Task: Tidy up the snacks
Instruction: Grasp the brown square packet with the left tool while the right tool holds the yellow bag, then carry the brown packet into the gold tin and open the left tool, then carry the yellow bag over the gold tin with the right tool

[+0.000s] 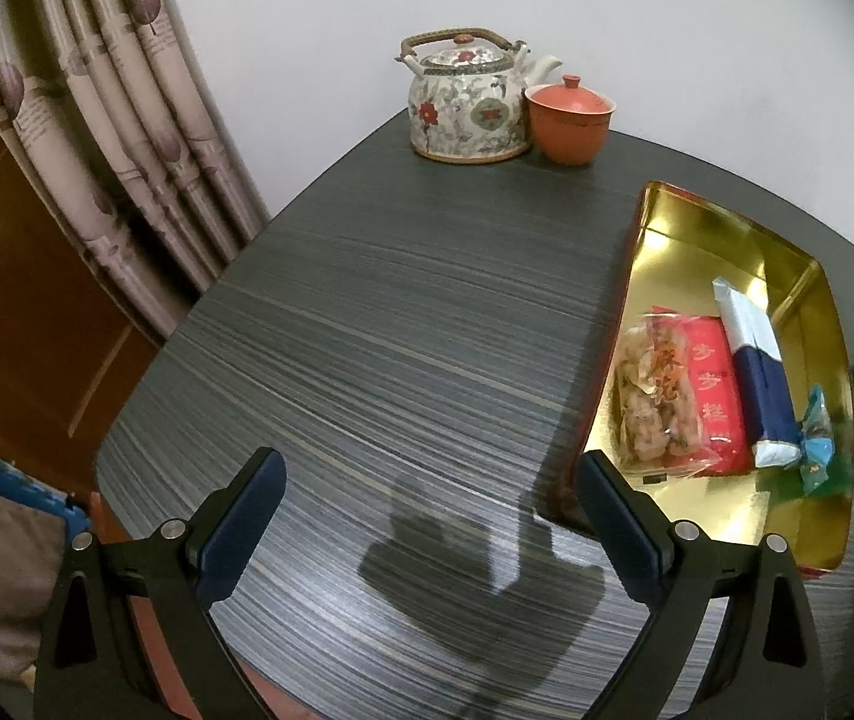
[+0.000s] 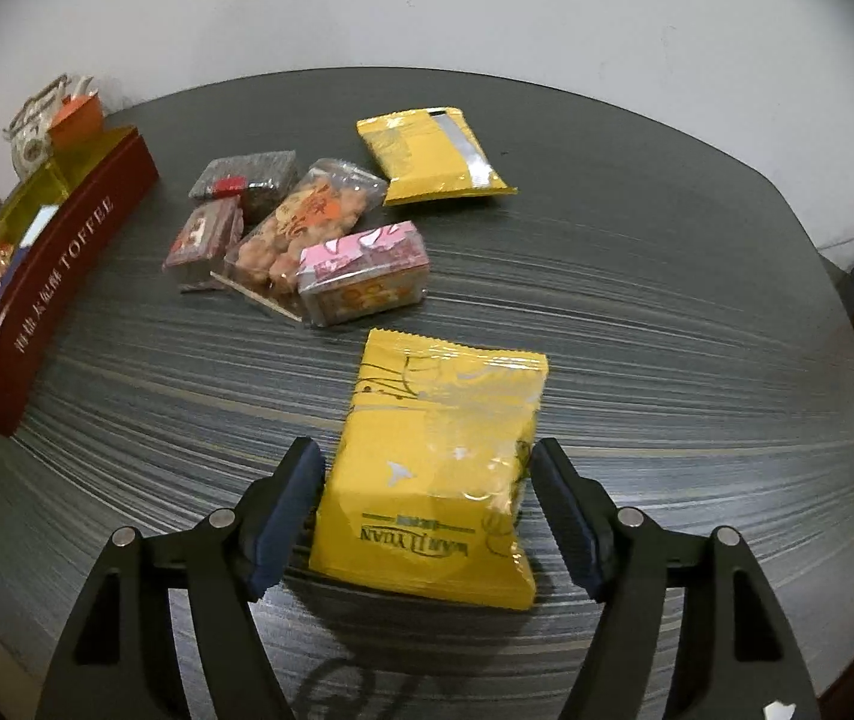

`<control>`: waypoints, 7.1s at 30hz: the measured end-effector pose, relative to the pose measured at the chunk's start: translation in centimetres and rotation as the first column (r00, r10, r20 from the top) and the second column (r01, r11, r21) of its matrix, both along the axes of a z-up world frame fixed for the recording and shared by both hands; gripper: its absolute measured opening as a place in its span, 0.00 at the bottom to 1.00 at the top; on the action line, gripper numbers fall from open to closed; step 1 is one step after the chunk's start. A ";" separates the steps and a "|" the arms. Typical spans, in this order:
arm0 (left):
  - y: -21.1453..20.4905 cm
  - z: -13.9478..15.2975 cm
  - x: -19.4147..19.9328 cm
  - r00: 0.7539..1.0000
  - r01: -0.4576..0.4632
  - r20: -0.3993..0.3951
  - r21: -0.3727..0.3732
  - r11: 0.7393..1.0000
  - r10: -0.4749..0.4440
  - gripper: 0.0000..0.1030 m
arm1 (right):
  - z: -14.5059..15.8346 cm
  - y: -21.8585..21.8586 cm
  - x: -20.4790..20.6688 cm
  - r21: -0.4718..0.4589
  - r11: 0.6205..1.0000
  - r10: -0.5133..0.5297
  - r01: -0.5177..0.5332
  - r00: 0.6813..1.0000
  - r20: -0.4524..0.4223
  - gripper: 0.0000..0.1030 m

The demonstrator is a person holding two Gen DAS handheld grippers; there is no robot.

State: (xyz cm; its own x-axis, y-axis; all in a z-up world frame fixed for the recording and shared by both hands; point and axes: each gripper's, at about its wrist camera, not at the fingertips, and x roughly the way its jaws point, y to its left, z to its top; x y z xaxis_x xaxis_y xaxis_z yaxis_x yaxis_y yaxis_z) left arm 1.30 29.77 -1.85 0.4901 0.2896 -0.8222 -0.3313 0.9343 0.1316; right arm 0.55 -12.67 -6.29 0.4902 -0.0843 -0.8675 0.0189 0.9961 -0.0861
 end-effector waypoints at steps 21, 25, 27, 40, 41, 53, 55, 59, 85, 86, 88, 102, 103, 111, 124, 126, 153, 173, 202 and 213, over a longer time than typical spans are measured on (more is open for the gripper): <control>-6.2 2.5 -0.4 0.986 0.156 0.048 0.062 0.986 -0.160 0.94 | -0.3 -9.7 5.9 -0.002 0.995 -0.103 0.105 0.985 0.142 0.58; -10.6 4.2 -0.2 0.964 0.251 0.071 0.091 0.964 -0.258 0.94 | -0.3 -11.3 6.4 0.013 0.993 -0.118 0.118 0.981 0.155 0.58; -13.0 4.7 0.3 0.949 0.299 0.075 0.080 0.951 -0.305 0.94 | -0.3 -11.9 6.2 0.016 0.992 -0.125 0.124 0.979 0.160 0.58; -25.4 0.9 6.0 0.889 0.457 0.009 -0.092 0.884 -0.459 0.94 | -0.4 -13.6 6.3 0.056 0.988 -0.151 0.143 0.976 0.158 0.60; -25.9 0.5 6.5 0.890 0.454 0.005 -0.114 0.884 -0.457 0.94 | -0.4 -13.6 6.4 0.057 0.988 -0.150 0.143 0.976 0.158 0.60; -29.3 -3.7 12.6 0.899 0.406 -0.044 -0.289 0.867 -0.436 0.76 | -0.4 -13.7 6.4 0.061 0.988 -0.151 0.143 0.976 0.157 0.61; -29.8 -3.9 13.1 0.894 0.414 -0.049 -0.289 0.863 -0.445 0.75 | -0.4 -13.8 6.4 0.062 0.988 -0.151 0.143 0.976 0.157 0.61; -30.6 -4.7 13.8 0.893 0.405 -0.087 -0.271 0.873 -0.442 0.64 | -0.4 -14.1 6.5 0.064 0.988 -0.151 0.143 0.976 0.157 0.62; -32.8 -4.9 11.0 0.877 0.454 -0.086 -0.176 0.874 -0.473 0.31 | -0.4 -13.8 6.6 0.063 0.990 -0.137 0.129 0.978 0.157 0.63; -32.6 -4.5 10.6 0.876 0.457 -0.081 -0.175 0.872 -0.475 0.31 | -0.4 -13.8 6.6 0.061 0.990 -0.133 0.124 0.979 0.157 0.62; -32.8 -3.8 10.0 0.875 0.463 -0.071 -0.172 0.869 -0.480 0.31 | -0.4 -13.7 6.5 0.063 0.991 -0.125 0.116 0.980 0.157 0.62; -28.4 4.6 6.3 0.855 0.513 0.034 -0.201 0.835 -0.517 0.31 | -0.5 -12.1 6.1 0.062 0.996 -0.071 0.062 0.985 0.156 0.62; -28.1 5.5 6.1 0.856 0.512 0.041 -0.189 0.838 -0.515 0.31 | -0.5 -12.1 6.1 0.063 0.996 -0.071 0.062 0.985 0.155 0.62; -22.8 9.2 6.2 0.885 0.465 0.065 -0.097 0.880 -0.460 0.31 | -0.5 -11.9 6.1 0.063 0.996 -0.071 0.062 0.985 0.155 0.62; -13.5 8.2 10.4 0.950 0.312 0.025 -0.074 0.947 -0.311 0.31 | -0.5 -12.0 6.1 0.062 0.996 -0.071 0.062 0.985 0.155 0.63; -12.8 7.3 11.1 0.955 0.296 0.005 -0.088 0.951 -0.297 0.31 | -0.5 -12.0 6.1 0.062 0.996 -0.071 0.062 0.985 0.155 0.63; -9.9 0.9 15.0 0.965 0.237 -0.087 -0.108 0.965 -0.247 0.70 | -0.6 -12.0 6.1 0.062 0.996 -0.071 0.062 0.985 0.154 0.62; -11.4 5.6 6.0 0.964 0.258 0.057 0.015 0.966 -0.259 0.70 | -0.6 -12.5 6.4 0.058 0.996 -0.072 0.063 0.986 0.153 0.62; -6.8 4.2 1.2 0.977 0.196 0.082 0.046 0.980 -0.199 0.79 | -0.6 -11.6 6.6 0.058 0.992 -0.118 0.111 0.985 0.125 0.58; -5.4 3.7 1.4 0.987 0.139 0.075 0.026 0.990 -0.141 0.79 | 3.9 -11.6 4.3 0.057 0.982 -0.188 0.180 0.961 0.202 0.54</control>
State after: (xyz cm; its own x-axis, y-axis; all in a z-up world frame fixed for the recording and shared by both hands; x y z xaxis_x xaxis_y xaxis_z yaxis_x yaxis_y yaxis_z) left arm 2.67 24.36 1.85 0.5882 0.2305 -0.7752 -0.2073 0.9695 0.1310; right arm 4.84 -24.22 -2.38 0.6372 -0.1593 -0.7540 0.2157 0.9762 -0.0240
